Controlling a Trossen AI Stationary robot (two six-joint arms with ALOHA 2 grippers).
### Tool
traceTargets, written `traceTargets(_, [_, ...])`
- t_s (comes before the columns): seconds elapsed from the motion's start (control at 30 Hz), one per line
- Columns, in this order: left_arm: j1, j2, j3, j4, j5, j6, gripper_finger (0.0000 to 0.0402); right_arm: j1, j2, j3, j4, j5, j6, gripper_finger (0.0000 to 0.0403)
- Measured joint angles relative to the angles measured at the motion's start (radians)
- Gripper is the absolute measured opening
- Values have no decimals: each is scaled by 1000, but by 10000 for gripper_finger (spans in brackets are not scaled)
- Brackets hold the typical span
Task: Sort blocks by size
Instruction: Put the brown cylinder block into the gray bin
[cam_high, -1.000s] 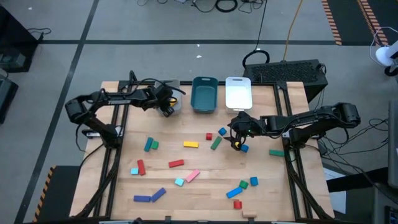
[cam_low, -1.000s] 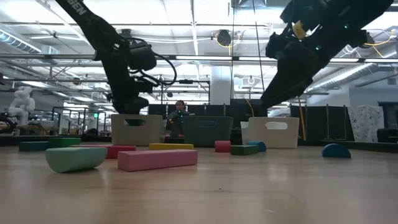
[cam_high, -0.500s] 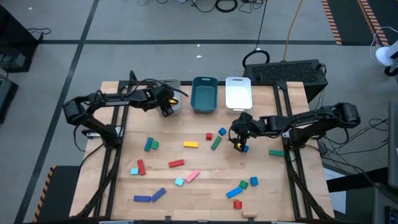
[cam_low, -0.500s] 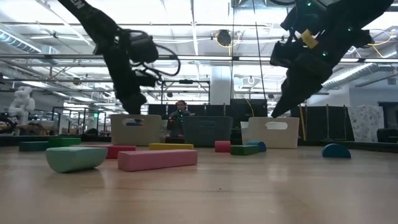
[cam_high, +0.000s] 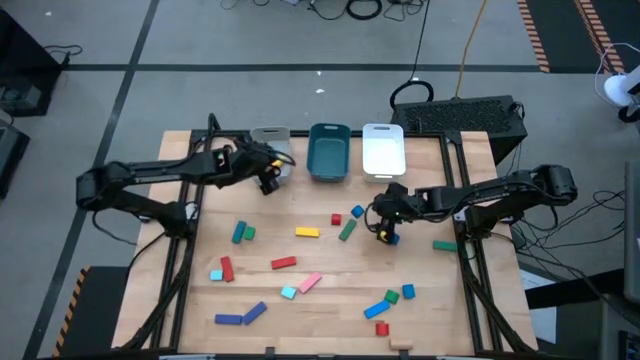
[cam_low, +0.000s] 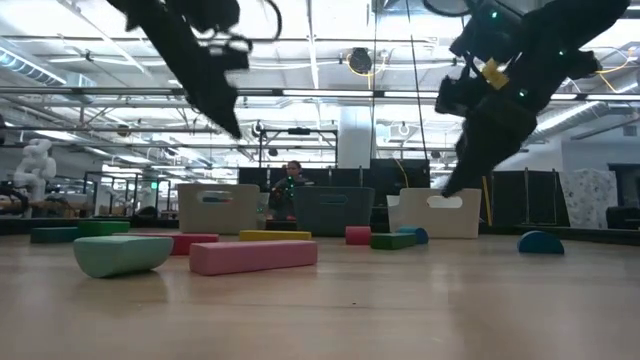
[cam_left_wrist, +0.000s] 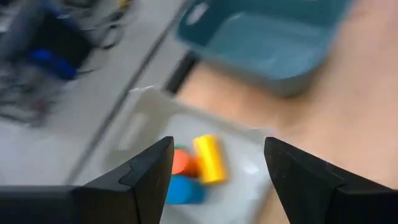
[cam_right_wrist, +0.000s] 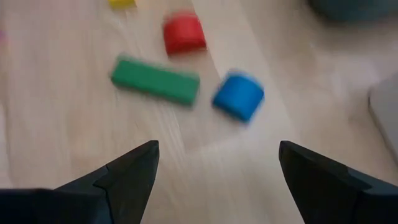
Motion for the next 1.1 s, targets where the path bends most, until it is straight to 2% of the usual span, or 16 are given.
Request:
traceTargets(0.13, [-74, -31, 0, 0, 126, -91, 253, 59, -11, -1, -57, 6, 46, 318])
traceTargets(0.23, [-144, -26, 0, 35, 137, -110, 253, 130, -13, 6, -60, 10, 84, 318])
traceTargets(0.57, [-373, 132, 0, 397, 126, -112, 253, 403, -13, 17, -63, 18, 332, 318])
traceTargets(0.77, [-518, 242, -1, 585, 100, -112, 253, 626, -13, 18, -23, 96, 489, 318])
traceTargets(0.9, [-605, 312, -1, 707, 78, -113, 253, 757, -13, 18, 77, 138, 530, 318])
traceTargets(1.1, [-702, 430, -1, 928, 7, -139, 253, 891, 47, 48, 164, 165, 577, 318])
